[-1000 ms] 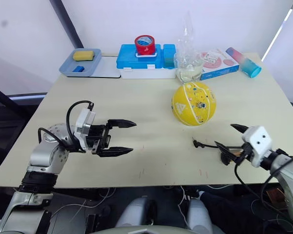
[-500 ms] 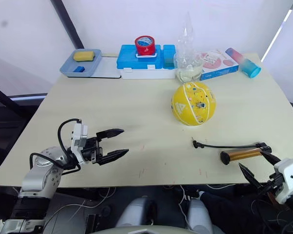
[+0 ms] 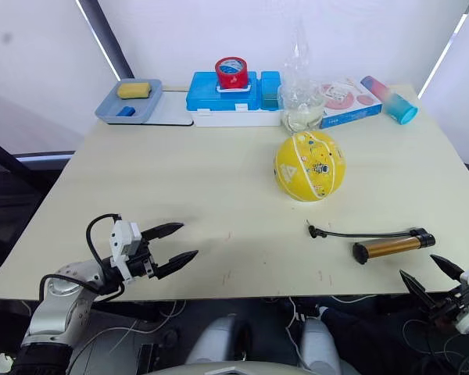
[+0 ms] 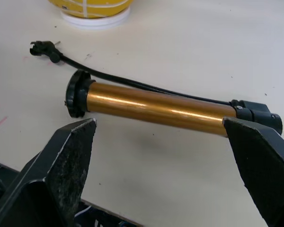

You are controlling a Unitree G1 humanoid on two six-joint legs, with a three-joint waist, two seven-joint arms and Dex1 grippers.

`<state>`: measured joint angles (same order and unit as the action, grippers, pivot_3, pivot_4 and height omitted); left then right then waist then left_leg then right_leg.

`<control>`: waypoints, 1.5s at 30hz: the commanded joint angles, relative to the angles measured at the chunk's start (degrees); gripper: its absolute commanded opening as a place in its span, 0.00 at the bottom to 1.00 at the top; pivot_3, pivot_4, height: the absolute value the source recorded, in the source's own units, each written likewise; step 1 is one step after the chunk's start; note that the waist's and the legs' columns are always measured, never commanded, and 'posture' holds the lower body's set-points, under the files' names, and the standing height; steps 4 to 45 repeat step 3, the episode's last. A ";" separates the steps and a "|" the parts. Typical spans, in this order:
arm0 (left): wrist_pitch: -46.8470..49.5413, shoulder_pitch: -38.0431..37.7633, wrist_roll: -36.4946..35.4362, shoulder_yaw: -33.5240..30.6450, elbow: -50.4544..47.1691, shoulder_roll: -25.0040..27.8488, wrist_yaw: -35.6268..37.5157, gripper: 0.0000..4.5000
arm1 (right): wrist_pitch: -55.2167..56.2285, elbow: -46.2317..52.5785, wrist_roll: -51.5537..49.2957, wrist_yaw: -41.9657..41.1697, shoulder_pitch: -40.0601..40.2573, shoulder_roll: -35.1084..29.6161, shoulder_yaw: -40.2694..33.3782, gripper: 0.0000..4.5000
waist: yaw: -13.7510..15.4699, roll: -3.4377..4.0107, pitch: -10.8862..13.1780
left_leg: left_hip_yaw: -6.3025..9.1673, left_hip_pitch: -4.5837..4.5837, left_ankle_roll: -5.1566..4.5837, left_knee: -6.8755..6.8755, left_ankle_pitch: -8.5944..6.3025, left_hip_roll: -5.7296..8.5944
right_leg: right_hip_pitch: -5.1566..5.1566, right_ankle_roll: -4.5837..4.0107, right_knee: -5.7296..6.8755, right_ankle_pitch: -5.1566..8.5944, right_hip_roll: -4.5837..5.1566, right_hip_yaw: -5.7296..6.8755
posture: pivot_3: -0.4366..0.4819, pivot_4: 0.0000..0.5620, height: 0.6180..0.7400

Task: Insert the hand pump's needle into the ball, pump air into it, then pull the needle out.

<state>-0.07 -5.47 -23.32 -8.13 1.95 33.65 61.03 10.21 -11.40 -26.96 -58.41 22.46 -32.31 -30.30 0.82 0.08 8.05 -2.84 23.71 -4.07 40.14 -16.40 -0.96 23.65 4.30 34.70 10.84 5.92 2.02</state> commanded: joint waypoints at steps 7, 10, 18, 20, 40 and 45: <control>-3.46 -0.44 1.73 -1.09 1.03 -0.21 -1.78 1.00 | 3.49 -2.70 -1.04 -2.73 -1.24 -2.14 -1.77 0.99 | 0.01 0.05 -0.01 | -0.01 0.00 0.02 0.00 -0.01 0.00 | 0.00 0.00 0.02 0.00 0.02 0.00 | 0.48 0.27 0.97; -3.46 -0.44 1.73 -1.09 1.03 -0.21 -1.78 1.00 | 3.49 -2.70 -1.04 -2.73 -1.24 -2.14 -1.77 0.99 | 0.01 0.05 -0.01 | -0.01 0.00 0.02 0.00 -0.01 0.00 | 0.00 0.00 0.02 0.00 0.02 0.00 | 0.48 0.27 0.97; -3.46 -0.44 1.73 -1.09 1.03 -0.21 -1.78 1.00 | 3.49 -2.70 -1.04 -2.73 -1.24 -2.14 -1.77 0.99 | 0.01 0.05 -0.01 | -0.01 0.00 0.02 0.00 -0.01 0.00 | 0.00 0.00 0.02 0.00 0.02 0.00 | 0.48 0.27 0.97; -3.46 -0.44 1.73 -1.09 1.03 -0.21 -1.78 1.00 | 3.49 -2.70 -1.04 -2.73 -1.24 -2.14 -1.77 0.99 | 0.01 0.05 -0.01 | -0.01 0.00 0.02 0.00 -0.01 0.00 | 0.00 0.00 0.02 0.00 0.02 0.00 | 0.48 0.27 0.97; -3.46 -0.44 1.73 -1.09 1.03 -0.21 -1.78 1.00 | 3.49 -2.70 -1.04 -2.73 -1.24 -2.14 -1.77 0.99 | 0.01 0.05 -0.01 | -0.01 0.00 0.02 0.00 -0.01 0.00 | 0.00 0.00 0.02 0.00 0.02 0.00 | 0.48 0.27 0.97; -3.46 -0.44 1.73 -1.09 1.03 -0.21 -1.78 1.00 | 3.49 -2.70 -1.04 -2.73 -1.24 -2.14 -1.77 0.99 | 0.01 0.05 -0.01 | -0.01 0.00 0.02 0.00 -0.01 0.00 | 0.00 0.00 0.02 0.00 0.02 0.00 | 0.48 0.27 0.97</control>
